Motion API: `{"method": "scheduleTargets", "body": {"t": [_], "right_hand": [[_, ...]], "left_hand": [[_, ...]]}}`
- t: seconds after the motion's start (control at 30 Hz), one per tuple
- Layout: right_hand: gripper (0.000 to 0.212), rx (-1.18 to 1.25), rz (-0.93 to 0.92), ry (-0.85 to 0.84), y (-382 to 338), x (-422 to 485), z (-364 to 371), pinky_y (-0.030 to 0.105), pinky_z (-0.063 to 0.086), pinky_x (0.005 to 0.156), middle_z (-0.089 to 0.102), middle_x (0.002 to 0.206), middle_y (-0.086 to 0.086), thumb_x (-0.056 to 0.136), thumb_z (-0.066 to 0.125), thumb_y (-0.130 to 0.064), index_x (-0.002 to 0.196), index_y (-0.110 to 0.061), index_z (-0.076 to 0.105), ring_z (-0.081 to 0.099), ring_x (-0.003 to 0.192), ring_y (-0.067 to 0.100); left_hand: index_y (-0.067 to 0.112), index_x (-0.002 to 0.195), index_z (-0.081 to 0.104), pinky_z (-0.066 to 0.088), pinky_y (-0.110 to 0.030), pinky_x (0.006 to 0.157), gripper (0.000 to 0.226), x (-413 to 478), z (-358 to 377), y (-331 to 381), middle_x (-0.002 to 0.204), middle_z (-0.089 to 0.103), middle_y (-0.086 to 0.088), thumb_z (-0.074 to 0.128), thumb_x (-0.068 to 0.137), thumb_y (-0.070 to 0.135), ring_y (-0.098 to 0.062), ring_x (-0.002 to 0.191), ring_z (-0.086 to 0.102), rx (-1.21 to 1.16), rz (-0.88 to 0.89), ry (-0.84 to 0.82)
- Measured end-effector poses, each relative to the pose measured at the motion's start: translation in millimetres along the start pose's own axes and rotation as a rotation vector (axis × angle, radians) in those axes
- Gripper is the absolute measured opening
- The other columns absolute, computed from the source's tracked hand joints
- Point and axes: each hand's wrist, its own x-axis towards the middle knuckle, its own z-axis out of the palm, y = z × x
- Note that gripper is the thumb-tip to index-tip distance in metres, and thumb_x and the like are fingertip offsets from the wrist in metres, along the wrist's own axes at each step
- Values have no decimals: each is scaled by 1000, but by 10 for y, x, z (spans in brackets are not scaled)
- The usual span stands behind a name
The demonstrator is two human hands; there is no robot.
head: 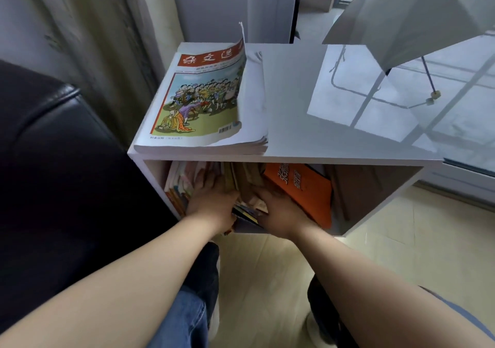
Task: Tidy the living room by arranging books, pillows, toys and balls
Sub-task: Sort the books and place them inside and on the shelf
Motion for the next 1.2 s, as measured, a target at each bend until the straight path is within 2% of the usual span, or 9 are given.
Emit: {"method": "scheduleTargets", "body": {"t": [0.2,0.47,0.57,0.73,0.8,0.87,1.0,1.1,1.2], "right_hand": [[29,96,83,168,-484,-478,-474,36,50,84,62,118,5,88,53,-22,117,-21,59,58,104,24],[30,141,-15,534,-1078,-925,-1110,27,43,77,63,116,3,93,46,-14,119,-18,60,57,103,19],[35,65,-41,601,-1210,-909,-1217,30,39,94,49,135,2,97,41,-18,130,-24,51,45,120,19],[41,-342,-159,290,-1428,-527,-1189,43,3,117,7,159,-9,102,24,-34,142,-39,33,-4,147,22],[41,-273,-41,179,-1339,-340,-1094,46,8,117,15,157,-7,102,23,-38,139,-33,38,4,146,22],[41,-163,43,235,-1190,-253,-993,46,24,114,27,153,-6,101,24,-39,137,-28,39,26,140,22],[43,-8,84,388,-1084,-262,-1018,36,35,109,30,152,-8,100,35,-32,142,-21,41,41,132,21],[36,11,118,483,-1041,-337,-1094,33,41,97,49,141,-3,97,41,-24,127,-15,58,52,120,24],[29,-34,144,535,-964,-416,-1124,31,42,86,63,121,1,94,43,-22,108,-15,66,58,103,24]], "left_hand": [[23,126,54,44,-33,93,35,-413,-445,13,132,51,-4,49,91,26,-24,119,49,-423,-19,144],[22,110,64,46,-28,78,23,-925,-1152,-123,113,65,4,45,95,22,-19,103,58,-545,-51,665],[18,114,63,39,-29,89,29,-853,-1262,-291,122,59,2,42,94,14,-20,115,48,-574,-162,806],[24,139,41,17,-40,116,46,-405,-1182,-691,154,19,-4,25,99,41,-28,143,13,-663,-391,159],[26,143,35,20,-37,116,47,-345,-1073,-767,155,15,-4,30,99,40,-30,141,19,-743,-370,46],[22,138,43,31,-33,109,42,-299,-1044,-801,148,30,-6,38,97,33,-29,133,34,-879,-392,155],[5,118,53,50,-32,72,31,-231,-1194,-765,115,63,-14,52,88,13,-29,96,64,-1727,-722,436],[9,111,61,54,-35,83,25,-237,-1278,-661,108,66,-13,57,90,22,-27,96,64,-1952,-603,130],[8,100,62,58,-36,63,23,-332,-1330,-634,94,68,-14,53,95,29,-25,76,67,-1995,-470,-155]]}}
